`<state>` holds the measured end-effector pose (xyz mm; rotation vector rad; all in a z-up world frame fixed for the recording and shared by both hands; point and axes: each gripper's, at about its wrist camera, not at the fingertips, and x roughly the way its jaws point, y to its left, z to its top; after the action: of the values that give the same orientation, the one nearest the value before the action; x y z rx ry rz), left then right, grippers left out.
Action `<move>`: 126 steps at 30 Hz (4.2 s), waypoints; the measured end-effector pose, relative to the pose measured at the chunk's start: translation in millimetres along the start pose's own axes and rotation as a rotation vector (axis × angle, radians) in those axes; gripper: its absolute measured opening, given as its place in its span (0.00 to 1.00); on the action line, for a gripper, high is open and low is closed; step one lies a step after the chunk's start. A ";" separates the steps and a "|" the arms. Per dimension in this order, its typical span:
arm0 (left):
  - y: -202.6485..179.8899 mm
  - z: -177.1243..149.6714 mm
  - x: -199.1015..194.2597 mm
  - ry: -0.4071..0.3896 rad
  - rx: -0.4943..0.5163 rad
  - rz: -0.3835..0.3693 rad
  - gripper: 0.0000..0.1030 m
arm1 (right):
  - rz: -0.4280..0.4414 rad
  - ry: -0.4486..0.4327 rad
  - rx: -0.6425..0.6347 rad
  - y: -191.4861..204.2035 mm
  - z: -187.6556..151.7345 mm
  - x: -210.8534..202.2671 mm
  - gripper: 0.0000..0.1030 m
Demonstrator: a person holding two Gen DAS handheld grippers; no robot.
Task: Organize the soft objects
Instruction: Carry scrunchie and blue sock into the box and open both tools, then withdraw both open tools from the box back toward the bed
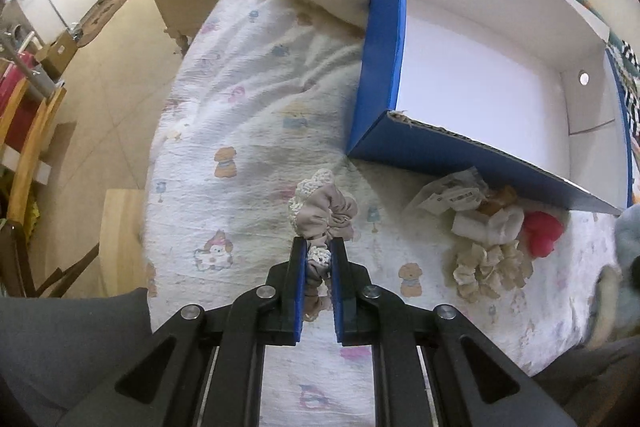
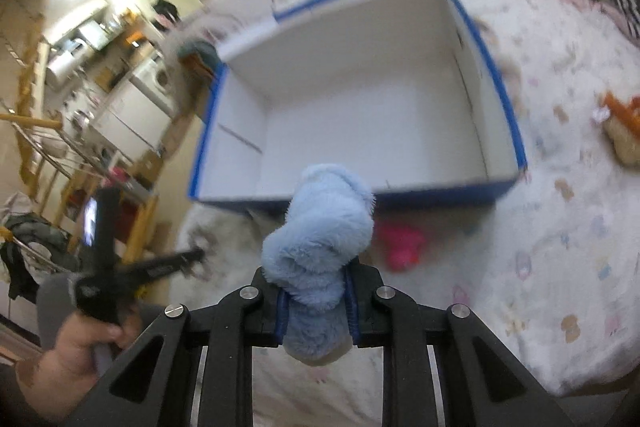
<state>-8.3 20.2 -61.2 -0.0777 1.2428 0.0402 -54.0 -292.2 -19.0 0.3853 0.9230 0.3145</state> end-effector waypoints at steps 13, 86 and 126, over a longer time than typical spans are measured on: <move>-16.3 10.6 -53.2 -0.300 0.008 0.053 0.10 | 0.009 -0.248 -0.034 26.8 32.2 -17.6 0.23; -117.3 133.3 13.6 -0.283 0.243 -0.011 0.12 | -0.209 0.062 0.022 -15.7 107.9 121.1 0.39; -89.1 132.1 -50.2 -0.427 0.148 -0.101 0.64 | -0.118 -0.214 0.041 -6.5 115.4 68.1 1.00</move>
<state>106.8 -57.3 31.8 -0.0021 0.8106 -0.1181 79.6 -290.7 -7.4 0.3927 0.7401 0.1432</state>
